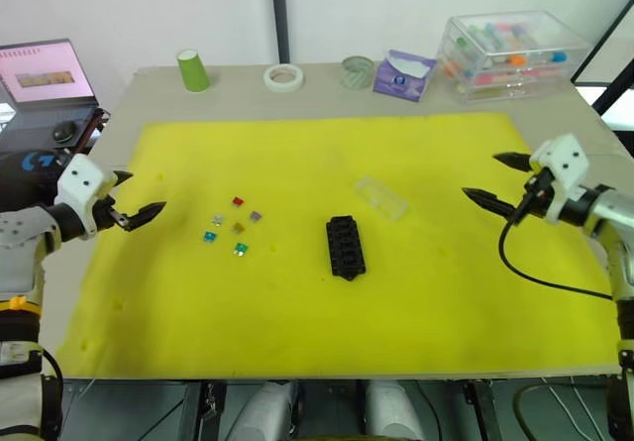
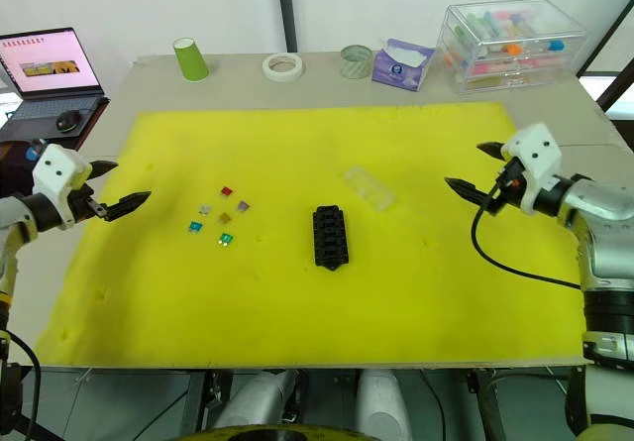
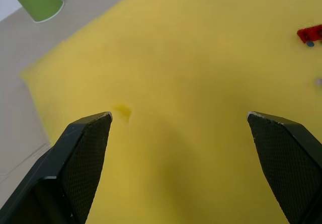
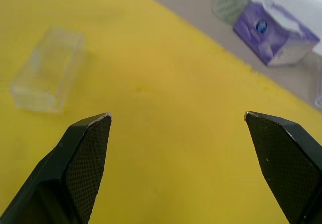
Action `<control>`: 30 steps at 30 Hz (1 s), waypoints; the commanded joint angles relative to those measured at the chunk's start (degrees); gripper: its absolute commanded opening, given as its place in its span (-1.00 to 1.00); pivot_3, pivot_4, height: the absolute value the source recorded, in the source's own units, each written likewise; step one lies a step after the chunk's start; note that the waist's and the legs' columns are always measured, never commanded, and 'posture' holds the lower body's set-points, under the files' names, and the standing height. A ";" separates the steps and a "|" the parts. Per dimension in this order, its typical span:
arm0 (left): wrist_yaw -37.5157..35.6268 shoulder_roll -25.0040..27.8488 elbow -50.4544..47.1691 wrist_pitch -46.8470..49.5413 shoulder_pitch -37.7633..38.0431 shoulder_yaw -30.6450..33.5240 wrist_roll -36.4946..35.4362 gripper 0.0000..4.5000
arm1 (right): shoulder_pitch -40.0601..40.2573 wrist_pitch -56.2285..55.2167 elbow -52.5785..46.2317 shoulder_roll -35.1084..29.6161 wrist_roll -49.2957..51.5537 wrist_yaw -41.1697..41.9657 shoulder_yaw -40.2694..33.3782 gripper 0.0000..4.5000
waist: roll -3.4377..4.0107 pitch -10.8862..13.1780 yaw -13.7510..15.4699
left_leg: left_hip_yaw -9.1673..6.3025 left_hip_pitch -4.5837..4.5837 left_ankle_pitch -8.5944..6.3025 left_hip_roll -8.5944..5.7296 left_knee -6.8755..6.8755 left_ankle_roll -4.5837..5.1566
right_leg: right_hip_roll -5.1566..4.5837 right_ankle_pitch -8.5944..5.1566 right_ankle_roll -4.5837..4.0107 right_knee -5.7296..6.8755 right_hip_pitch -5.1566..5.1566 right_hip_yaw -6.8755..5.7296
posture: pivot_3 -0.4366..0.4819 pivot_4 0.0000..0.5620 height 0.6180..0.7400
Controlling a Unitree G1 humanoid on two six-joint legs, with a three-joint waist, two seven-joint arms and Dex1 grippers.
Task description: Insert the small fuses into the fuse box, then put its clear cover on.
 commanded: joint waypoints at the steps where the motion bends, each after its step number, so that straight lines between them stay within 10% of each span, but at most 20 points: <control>1: -5.48 3.70 -7.56 13.14 2.57 4.83 -8.79 1.00 | -3.44 4.62 -9.85 1.24 4.92 2.58 2.42 0.99 | 0.00 0.00 -0.40 | 0.00 0.00 0.00 0.00 -0.01 0.00 | 0.00 0.00 0.00 0.03 -0.02 -0.01 | -0.05 -0.47 1.00; 17: -1.47 7.58 -7.82 82.08 -2.75 8.84 -35.20 1.00 | -10.86 17.78 -31.67 14.77 10.72 1.09 20.23 0.99 | -0.09 -0.04 -0.60 | -0.10 -0.03 0.00 0.03 0.02 0.00 | 0.10 0.00 -0.01 0.14 -0.06 -0.08 | -0.05 -0.47 1.00; 30: -0.05 3.84 2.19 82.81 -9.94 0.21 -34.57 1.00 | -9.05 19.76 -33.35 13.89 11.53 -0.13 18.02 0.99 | -0.12 -0.06 -1.28 | -0.06 -0.03 0.00 0.04 -0.02 -0.01 | 0.17 0.00 -0.04 0.23 -0.22 -0.03 | -0.05 -0.47 1.00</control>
